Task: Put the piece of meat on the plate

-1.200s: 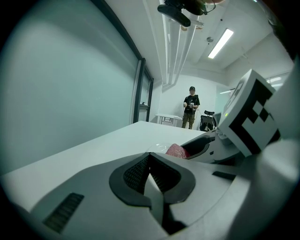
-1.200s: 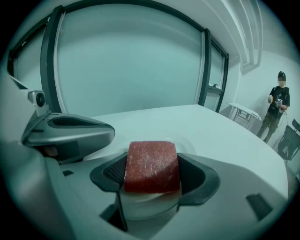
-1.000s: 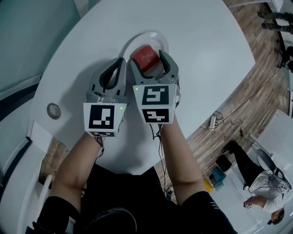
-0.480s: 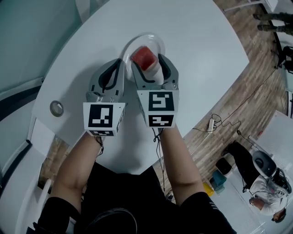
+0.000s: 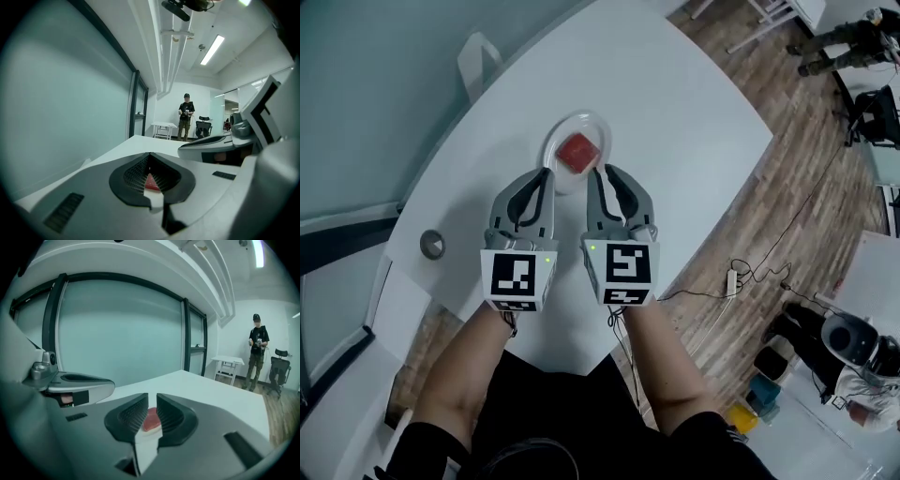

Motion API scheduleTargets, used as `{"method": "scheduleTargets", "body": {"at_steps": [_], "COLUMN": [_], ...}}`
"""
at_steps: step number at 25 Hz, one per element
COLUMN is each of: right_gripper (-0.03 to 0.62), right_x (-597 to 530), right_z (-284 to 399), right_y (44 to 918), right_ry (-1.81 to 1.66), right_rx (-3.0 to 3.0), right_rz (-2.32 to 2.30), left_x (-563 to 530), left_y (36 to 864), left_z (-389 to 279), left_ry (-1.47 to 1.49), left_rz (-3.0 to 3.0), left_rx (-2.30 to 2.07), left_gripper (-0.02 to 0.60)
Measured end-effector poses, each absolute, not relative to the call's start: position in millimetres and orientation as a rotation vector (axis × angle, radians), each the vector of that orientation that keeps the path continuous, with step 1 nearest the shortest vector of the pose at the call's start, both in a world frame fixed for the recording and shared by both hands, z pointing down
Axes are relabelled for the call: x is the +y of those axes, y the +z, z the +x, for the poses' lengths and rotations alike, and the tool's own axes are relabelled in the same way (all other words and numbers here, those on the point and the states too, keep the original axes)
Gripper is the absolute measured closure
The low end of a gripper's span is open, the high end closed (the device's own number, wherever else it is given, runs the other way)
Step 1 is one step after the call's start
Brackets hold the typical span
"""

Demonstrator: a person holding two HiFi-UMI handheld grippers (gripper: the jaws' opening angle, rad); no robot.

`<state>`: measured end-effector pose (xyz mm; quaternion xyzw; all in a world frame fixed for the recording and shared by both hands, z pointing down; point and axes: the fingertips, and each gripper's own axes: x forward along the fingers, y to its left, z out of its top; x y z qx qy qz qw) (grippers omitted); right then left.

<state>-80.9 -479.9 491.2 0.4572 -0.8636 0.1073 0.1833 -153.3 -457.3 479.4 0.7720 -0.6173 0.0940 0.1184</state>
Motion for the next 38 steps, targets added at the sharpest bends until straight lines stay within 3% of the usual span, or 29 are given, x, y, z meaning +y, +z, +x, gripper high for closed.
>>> {"method": "scheduleTargets", "body": {"at_steps": [3,25,38], "right_gripper": [0.589,0.591,0.591], "right_x": [-470.1,-378.4,-332.5], "right_z": [-73.3,-44.5,-41.5], "right_y": [466.5,345.9,310.6], "right_ry": [0.273,0.18,0.123], "right_rx": [-2.462,-2.659,-2.749], "right_rz": [1.349,1.45,1.427], "left_x": [-447.4,-360.4,-315.7], "left_y": [460.3,339.2,311.9], "left_z": [-148.8,-113.9,-102.3], "left_ry": [0.262,0.124,0.151], "left_rz": [2.289,2.468,2.527], "left_rx": [-1.811,-1.801,-1.787], "left_gripper": [0.581,0.581,0.581]}}
